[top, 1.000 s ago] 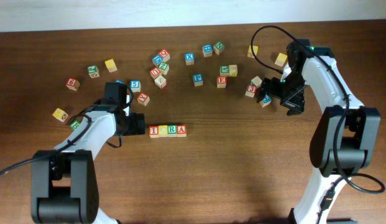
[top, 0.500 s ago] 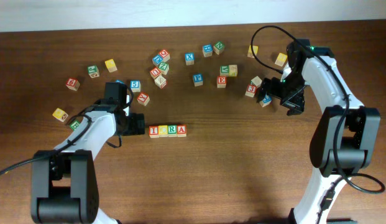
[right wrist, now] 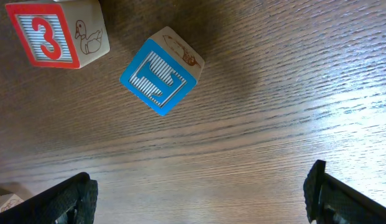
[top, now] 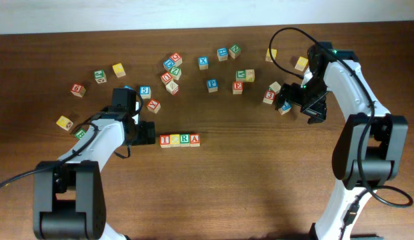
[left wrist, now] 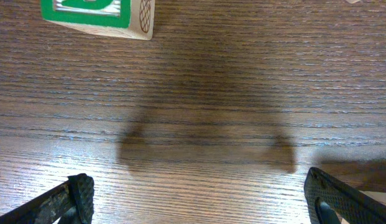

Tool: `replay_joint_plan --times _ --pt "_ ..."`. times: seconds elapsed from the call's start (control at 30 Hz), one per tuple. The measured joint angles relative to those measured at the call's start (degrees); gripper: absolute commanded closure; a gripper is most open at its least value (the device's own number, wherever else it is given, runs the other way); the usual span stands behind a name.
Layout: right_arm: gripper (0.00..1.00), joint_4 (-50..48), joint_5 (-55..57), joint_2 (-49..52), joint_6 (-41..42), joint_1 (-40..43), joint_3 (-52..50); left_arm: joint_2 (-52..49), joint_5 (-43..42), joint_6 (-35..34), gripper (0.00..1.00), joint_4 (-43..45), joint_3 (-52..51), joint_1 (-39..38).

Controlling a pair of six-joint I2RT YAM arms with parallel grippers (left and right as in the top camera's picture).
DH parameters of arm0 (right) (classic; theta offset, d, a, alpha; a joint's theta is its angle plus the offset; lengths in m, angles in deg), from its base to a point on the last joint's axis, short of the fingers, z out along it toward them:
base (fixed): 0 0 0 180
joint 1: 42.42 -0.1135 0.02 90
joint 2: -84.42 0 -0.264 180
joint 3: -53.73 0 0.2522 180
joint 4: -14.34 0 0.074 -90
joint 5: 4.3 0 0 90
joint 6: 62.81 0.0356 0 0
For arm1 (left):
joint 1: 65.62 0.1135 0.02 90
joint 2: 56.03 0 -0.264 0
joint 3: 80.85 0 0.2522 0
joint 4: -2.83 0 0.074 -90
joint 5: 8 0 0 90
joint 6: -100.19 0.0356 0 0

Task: Spell out ICRA

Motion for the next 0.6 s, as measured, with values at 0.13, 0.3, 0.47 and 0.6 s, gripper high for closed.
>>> replay_joint_plan --times 0.13,0.3,0.47,0.6 --pt "0.02 0.0 0.0 0.0 -0.02 0.0 0.0 0.02 0.0 0.0 0.01 0.0 0.0 0.0" --pt "0.02 0.0 0.0 0.0 0.0 0.0 0.0 3.72 0.02 -0.02 0.01 -0.04 -0.02 0.0" --pt "0.02 0.0 0.0 0.0 0.0 0.0 0.0 13.14 0.02 0.0 0.01 -0.02 -0.02 0.0" --pt "0.02 0.0 0.0 0.0 0.02 0.0 0.0 20.87 0.02 0.0 0.01 -0.02 -0.02 0.0"
